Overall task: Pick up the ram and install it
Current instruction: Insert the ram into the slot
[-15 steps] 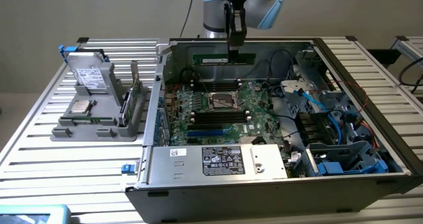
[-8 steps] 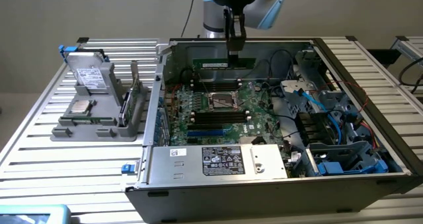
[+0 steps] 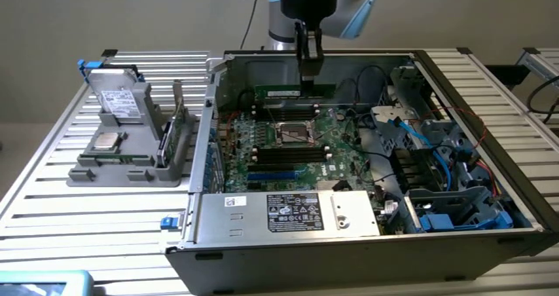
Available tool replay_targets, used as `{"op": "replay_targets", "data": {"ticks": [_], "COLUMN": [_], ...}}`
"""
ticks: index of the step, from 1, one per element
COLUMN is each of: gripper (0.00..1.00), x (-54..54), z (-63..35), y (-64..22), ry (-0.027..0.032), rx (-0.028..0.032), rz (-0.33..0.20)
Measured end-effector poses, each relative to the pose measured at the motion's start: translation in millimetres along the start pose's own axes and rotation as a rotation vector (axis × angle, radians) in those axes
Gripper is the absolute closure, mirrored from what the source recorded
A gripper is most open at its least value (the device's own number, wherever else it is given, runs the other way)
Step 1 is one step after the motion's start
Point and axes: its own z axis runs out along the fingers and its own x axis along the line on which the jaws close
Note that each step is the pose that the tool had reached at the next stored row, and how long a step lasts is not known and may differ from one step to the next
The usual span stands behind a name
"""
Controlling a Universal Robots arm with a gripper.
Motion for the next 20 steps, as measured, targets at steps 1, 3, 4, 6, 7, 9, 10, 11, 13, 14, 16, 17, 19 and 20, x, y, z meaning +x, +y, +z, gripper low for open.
{"op": "replay_targets", "data": {"ticks": [1,3,4,6,7,9,10,11,13,14,16,17,19,20], "gripper": [0.87,0.87,0.87,0.87,0.87,0.87,0.87,0.87,0.87,0.87,0.87,0.87,0.87,0.87], "x": [-0.1,-0.3,-0.4,-0.5,-0.6,-0.8,-0.9,-1.0,-1.3,-1.5,-1.8,-1.9,-2.1,-2.2], "z": [1.6,4.2,5.1,7.2,8.3,11.6,13.4,15.2,18.8,21.4,26.1,27.9,31.4,33.2], "y": [0.1,0.3,0.3,0.4,0.5,0.8,0.9,1.1,1.3,1.5,1.8,2.0,2.2,2.4], "ry": [0.0004,0.0024,0.0050,0.0103,0.0129,0.0149,0.0151,0.0151,0.0150,0.0151,0.0150,0.0151,0.0151,0.0151], "rx": [-0.0006,-0.0026,-0.0035,-0.0043,-0.0045,-0.0047,-0.0047,-0.0047,-0.0046,-0.0047,-0.0047,-0.0046,-0.0046,-0.0047], "rz": [0.000,0.000,-0.001,-0.001,-0.001,-0.001,-0.001,-0.001,-0.001,-0.001,-0.001,-0.001,-0.001,-0.001]}}
